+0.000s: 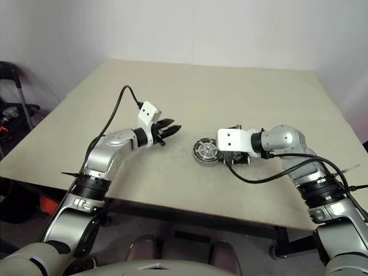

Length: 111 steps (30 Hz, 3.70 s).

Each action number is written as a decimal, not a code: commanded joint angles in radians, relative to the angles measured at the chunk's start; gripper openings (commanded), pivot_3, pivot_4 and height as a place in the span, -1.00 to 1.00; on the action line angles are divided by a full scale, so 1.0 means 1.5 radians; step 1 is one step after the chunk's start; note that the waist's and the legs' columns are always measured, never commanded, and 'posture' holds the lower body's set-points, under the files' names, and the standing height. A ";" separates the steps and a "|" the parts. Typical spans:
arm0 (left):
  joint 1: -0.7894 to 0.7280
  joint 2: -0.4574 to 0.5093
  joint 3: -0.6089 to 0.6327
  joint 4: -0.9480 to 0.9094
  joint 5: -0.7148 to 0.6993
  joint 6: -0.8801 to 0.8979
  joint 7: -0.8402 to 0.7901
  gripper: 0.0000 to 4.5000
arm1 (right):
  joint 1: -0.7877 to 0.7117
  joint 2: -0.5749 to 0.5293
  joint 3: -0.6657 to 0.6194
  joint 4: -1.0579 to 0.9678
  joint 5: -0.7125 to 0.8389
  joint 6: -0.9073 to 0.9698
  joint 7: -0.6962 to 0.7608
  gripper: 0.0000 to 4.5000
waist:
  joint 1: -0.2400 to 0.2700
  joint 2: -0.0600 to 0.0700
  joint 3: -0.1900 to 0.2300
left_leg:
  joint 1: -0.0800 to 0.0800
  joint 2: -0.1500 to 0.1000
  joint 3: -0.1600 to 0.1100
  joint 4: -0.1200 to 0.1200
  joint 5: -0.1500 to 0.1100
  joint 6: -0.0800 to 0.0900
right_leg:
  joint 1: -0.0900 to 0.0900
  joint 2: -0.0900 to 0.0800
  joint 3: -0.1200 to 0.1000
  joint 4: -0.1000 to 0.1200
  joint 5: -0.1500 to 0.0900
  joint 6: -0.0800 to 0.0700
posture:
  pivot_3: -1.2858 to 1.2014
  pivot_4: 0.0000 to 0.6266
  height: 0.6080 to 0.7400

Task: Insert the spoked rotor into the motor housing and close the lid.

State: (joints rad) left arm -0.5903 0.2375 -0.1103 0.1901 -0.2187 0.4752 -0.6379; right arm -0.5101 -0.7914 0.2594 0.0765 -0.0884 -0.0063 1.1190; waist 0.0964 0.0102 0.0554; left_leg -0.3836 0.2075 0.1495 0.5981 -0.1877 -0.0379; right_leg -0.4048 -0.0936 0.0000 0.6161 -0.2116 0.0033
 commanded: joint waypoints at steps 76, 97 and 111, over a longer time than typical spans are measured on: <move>-0.026 0.030 0.018 -0.004 -0.027 -0.009 -0.058 -0.10 | 0.167 0.340 -0.464 -0.239 1.032 0.774 -0.854 0.98 | 0.019 0.003 -0.002 | 0.007 -0.001 0.000 -0.022 0.013 -0.021 | 0.000 0.001 0.000 -0.006 0.000 0.002 | 0.03 -1.00 1.00; -0.031 0.040 0.029 0.010 -0.029 -0.018 -0.054 -0.10 | 0.166 0.220 -0.352 -0.239 0.710 0.598 -0.650 0.98 | 0.020 0.002 -0.002 | 0.005 -0.001 -0.001 -0.020 0.012 -0.020 | 0.000 0.001 -0.001 -0.006 0.000 0.001 | 0.03 -1.00 1.00; -0.032 0.039 0.028 0.017 -0.026 -0.025 -0.050 -0.10 | 0.168 0.230 -0.362 -0.231 0.674 0.598 -0.622 0.98 | 0.019 0.002 -0.002 | 0.004 -0.001 -0.001 -0.017 0.011 -0.017 | 0.000 0.001 -0.001 -0.005 0.000 0.001 | 0.03 -1.00 1.00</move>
State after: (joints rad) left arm -0.6123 0.2895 -0.0843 0.2324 -0.2580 0.4623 -0.7148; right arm -0.2495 -0.4453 -0.2627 -0.2564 0.9240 0.9062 0.1735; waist 0.1255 0.0136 0.0530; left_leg -0.3775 0.2064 0.1486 0.5726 -0.1719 -0.0634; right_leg -0.4047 -0.0918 -0.0009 0.6080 -0.2111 0.0045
